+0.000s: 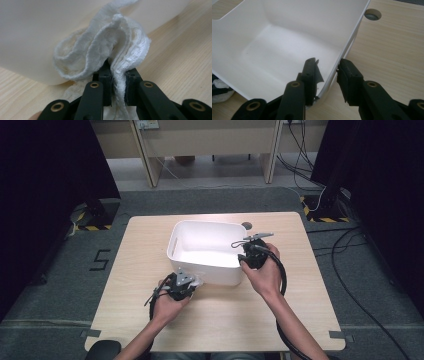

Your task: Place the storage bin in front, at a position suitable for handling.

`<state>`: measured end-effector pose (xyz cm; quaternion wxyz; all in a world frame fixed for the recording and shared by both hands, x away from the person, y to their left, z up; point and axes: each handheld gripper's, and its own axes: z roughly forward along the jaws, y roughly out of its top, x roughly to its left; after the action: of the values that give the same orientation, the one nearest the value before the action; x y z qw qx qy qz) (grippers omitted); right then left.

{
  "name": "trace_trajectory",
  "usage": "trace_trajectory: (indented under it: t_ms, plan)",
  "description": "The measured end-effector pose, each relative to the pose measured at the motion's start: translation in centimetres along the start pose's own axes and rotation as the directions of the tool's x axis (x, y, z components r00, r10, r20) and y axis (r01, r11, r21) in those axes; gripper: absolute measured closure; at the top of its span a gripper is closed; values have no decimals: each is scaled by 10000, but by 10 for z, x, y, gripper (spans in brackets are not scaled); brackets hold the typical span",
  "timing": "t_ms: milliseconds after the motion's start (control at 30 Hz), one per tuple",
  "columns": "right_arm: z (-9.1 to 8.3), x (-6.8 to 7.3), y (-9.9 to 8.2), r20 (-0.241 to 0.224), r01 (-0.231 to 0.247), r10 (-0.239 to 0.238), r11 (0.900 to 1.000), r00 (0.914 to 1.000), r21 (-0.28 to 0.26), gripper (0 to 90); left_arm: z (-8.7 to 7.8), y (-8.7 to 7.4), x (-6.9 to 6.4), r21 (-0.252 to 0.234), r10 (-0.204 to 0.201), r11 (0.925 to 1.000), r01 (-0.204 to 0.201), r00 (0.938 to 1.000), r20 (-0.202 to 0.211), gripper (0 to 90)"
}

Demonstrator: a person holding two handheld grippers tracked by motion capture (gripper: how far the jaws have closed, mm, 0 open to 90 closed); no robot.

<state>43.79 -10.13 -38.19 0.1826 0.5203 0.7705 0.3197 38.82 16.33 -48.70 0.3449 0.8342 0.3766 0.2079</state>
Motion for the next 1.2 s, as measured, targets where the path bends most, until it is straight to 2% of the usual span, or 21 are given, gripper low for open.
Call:
trace_trajectory:
  t_ms: [467, 1200]
  plan:
    - [0, 0, 0, 2, 4, -4, 10000, 10000, -21, 682, -1, 2, -3, -52, -16, 10000, 16, 10000, 82, 795]
    - [0, 0, 0, 2, 34, -34, 10000, 10000, -67, 682, -22, 16, -3, -863, -118, 9962, 123, 9999, 55, 795]
